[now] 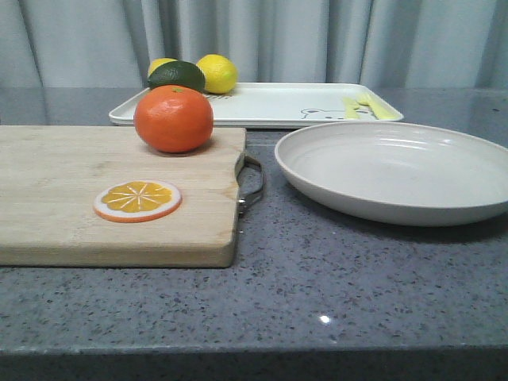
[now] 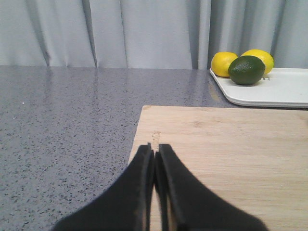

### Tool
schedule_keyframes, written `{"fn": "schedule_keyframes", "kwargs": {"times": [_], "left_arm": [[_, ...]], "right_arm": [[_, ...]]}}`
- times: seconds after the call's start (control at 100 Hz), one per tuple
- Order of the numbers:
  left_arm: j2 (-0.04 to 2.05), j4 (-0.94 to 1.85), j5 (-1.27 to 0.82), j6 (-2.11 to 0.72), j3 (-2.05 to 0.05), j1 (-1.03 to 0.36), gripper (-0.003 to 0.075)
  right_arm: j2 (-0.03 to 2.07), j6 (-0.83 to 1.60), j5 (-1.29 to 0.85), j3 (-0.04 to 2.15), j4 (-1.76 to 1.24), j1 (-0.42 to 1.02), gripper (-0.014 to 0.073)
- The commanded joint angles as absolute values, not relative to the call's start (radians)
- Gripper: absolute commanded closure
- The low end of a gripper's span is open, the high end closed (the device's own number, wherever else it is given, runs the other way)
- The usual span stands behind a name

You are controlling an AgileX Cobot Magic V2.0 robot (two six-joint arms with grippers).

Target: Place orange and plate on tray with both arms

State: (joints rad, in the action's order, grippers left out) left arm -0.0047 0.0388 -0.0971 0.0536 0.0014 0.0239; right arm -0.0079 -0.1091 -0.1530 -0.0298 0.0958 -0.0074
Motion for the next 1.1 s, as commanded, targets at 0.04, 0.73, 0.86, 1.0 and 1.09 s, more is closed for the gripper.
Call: {"fn": "schedule_keyframes", "kwargs": {"times": [0.04, 0.73, 0.86, 1.0, 1.09], "left_arm": [[-0.037, 0.04, -0.028, 0.063, 0.011, 0.024, 0.074], [-0.037, 0.042, 0.016, 0.063, 0.011, 0.024, 0.0741], [-0.037, 0.042, 0.029, 0.063, 0.011, 0.024, 0.0741], [-0.037, 0.042, 0.031, 0.063, 0.009, 0.024, 0.0741], [-0.037, 0.042, 0.04, 0.063, 0.009, 0.024, 0.0741]], "right_arm": [[-0.023, -0.108, -0.084, -0.007, 0.096, -0.013, 0.0661], [-0.023, -0.103, -0.083, -0.007, 0.097, -0.013, 0.0661], [-0.023, -0.103, -0.083, -0.007, 0.097, -0.013, 0.0661], [-0.023, -0.103, -0.094, -0.007, 0.097, -0.013, 0.0661], [-0.023, -0.103, -0.082, -0.007, 0.097, -0.013, 0.0661]]}}
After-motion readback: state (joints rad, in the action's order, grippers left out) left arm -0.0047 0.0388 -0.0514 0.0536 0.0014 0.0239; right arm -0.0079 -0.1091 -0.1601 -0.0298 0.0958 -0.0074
